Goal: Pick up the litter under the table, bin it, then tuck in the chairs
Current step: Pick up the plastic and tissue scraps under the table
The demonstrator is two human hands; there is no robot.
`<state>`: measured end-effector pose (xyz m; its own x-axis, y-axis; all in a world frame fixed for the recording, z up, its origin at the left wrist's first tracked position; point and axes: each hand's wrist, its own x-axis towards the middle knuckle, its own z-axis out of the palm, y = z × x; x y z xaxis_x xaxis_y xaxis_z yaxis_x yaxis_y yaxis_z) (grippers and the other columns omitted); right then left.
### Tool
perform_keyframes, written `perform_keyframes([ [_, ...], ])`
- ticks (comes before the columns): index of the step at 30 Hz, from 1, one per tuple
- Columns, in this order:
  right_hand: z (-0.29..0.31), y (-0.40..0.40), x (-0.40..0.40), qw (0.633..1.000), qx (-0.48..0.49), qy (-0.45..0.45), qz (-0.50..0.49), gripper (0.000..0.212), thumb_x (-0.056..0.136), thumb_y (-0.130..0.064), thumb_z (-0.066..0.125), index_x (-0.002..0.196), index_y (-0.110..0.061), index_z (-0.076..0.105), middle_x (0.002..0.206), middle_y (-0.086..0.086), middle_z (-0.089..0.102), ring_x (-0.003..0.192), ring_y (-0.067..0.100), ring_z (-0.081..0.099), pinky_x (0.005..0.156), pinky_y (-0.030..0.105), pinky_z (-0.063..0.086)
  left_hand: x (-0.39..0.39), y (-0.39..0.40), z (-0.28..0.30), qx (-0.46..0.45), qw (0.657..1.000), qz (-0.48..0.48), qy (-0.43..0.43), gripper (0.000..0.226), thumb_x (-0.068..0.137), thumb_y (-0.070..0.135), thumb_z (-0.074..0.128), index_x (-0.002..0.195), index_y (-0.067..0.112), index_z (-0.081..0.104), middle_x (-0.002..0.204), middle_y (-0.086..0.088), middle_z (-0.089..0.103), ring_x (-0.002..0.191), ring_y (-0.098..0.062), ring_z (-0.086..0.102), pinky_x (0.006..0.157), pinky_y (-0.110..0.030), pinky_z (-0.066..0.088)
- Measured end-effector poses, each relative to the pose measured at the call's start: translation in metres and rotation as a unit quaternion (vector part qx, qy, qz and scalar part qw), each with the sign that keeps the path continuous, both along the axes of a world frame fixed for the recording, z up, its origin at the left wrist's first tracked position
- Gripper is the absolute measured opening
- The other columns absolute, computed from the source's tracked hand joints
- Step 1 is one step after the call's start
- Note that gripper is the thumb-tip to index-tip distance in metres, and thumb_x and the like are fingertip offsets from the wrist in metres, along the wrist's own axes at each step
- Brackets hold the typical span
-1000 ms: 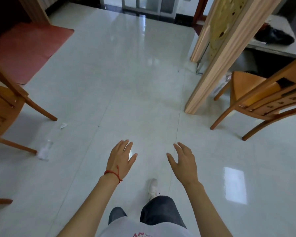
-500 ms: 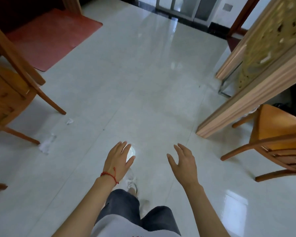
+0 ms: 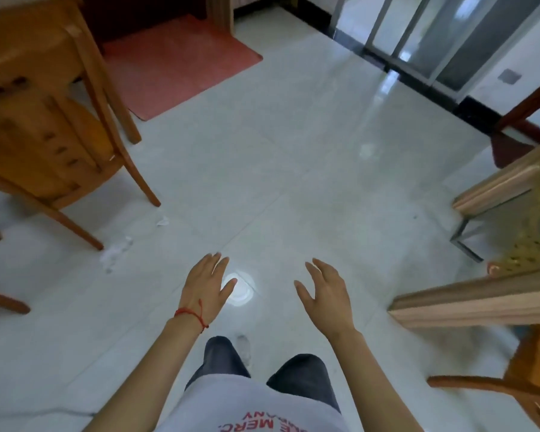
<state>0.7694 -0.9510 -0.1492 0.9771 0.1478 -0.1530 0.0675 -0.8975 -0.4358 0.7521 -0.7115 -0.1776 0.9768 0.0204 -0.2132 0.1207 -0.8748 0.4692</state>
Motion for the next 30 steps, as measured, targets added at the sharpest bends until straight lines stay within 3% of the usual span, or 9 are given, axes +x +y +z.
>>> perform_keyframes([
  [2, -0.001, 0.019, 0.018, 0.999, -0.003, 0.004, 0.042, 0.05, 0.091, -0.04, 0.047, 0.134, -0.014, 0.042, 0.145, 0.007, 0.038, 0.134, 0.022, 0.031, 0.11, 0.035, 0.025, 0.002, 0.015, 0.004, -0.003, 0.999, 0.038, -0.005, 0.071, 0.089, 0.059, 0.019, 0.135, 0.007, 0.036, 0.147, -0.014, 0.033, 0.138, -0.028, 0.025, 0.113, -0.034, 0.017],
  [4, -0.002, 0.04, 0.037, 0.996, -0.007, 0.006, 0.089, 0.05, 0.091, -0.04, 0.047, 0.133, -0.013, 0.043, 0.144, 0.007, 0.039, 0.133, 0.023, 0.033, 0.109, 0.036, 0.027, 0.002, 0.028, 0.005, -0.009, 0.997, 0.078, -0.012, 0.104, 0.072, 0.075, -0.011, 0.135, 0.007, 0.036, 0.146, -0.014, 0.034, 0.138, -0.028, 0.026, 0.113, -0.035, 0.017],
  [8, -0.007, 0.083, 0.075, 0.984, -0.009, 0.014, 0.178, 0.049, 0.091, -0.039, 0.047, 0.132, -0.013, 0.044, 0.144, 0.008, 0.04, 0.133, 0.023, 0.034, 0.109, 0.037, 0.027, 0.0, 0.052, 0.005, -0.008, 0.986, 0.166, 0.001, 0.116, 0.063, 0.077, -0.022, 0.136, 0.008, 0.034, 0.147, -0.013, 0.032, 0.138, -0.027, 0.024, 0.114, -0.034, 0.015],
  [11, -0.009, 0.118, 0.102, 0.97, 0.001, 0.02, 0.241, 0.048, 0.091, -0.037, 0.049, 0.131, -0.012, 0.045, 0.143, 0.009, 0.041, 0.133, 0.024, 0.034, 0.109, 0.037, 0.027, 0.0, 0.07, 0.007, 0.0, 0.974, 0.227, 0.008, 0.106, 0.069, 0.075, -0.013, 0.136, 0.008, 0.036, 0.147, -0.013, 0.033, 0.138, -0.027, 0.025, 0.113, -0.034, 0.017],
  [14, -0.01, 0.15, 0.129, 0.952, 0.01, 0.019, 0.306, 0.047, 0.09, -0.035, 0.051, 0.13, -0.011, 0.047, 0.142, 0.009, 0.043, 0.132, 0.024, 0.036, 0.108, 0.036, 0.027, 0.005, 0.088, 0.008, 0.013, 0.956, 0.292, 0.016, 0.063, 0.091, 0.052, 0.028, 0.136, 0.009, 0.034, 0.148, -0.012, 0.031, 0.139, -0.026, 0.023, 0.114, -0.033, 0.015],
  [16, -0.012, 0.17, 0.148, 0.936, 0.008, 0.022, 0.351, 0.047, 0.09, -0.036, 0.05, 0.131, -0.011, 0.046, 0.142, 0.008, 0.042, 0.133, 0.022, 0.035, 0.108, 0.034, 0.026, 0.011, 0.098, 0.007, 0.018, 0.943, 0.333, 0.013, 0.053, 0.093, 0.037, 0.042, 0.137, 0.01, 0.033, 0.149, -0.011, 0.029, 0.139, -0.025, 0.021, 0.114, -0.033, 0.014],
  [23, -0.014, 0.222, 0.218, 0.901, 0.015, 0.026, 0.434, 0.048, 0.09, -0.038, 0.05, 0.13, -0.012, 0.046, 0.143, 0.007, 0.041, 0.134, 0.022, 0.033, 0.109, 0.036, 0.026, 0.041, 0.119, 0.009, 0.045, 0.903, 0.426, 0.031, 0.052, 0.092, 0.037, 0.042, 0.137, 0.01, 0.034, 0.148, -0.011, 0.032, 0.139, -0.026, 0.022, 0.113, -0.036, 0.017],
  [30, -0.029, 0.255, 0.253, 0.886, 0.007, 0.052, 0.46, 0.049, 0.091, -0.037, 0.049, 0.132, -0.011, 0.044, 0.144, 0.007, 0.039, 0.134, 0.021, 0.031, 0.109, 0.035, 0.024, 0.061, 0.138, 0.002, 0.044, 0.885, 0.462, 0.037, 0.051, 0.092, 0.036, 0.043, 0.135, 0.01, 0.036, 0.146, -0.012, 0.035, 0.138, -0.029, 0.024, 0.112, -0.039, 0.021],
])
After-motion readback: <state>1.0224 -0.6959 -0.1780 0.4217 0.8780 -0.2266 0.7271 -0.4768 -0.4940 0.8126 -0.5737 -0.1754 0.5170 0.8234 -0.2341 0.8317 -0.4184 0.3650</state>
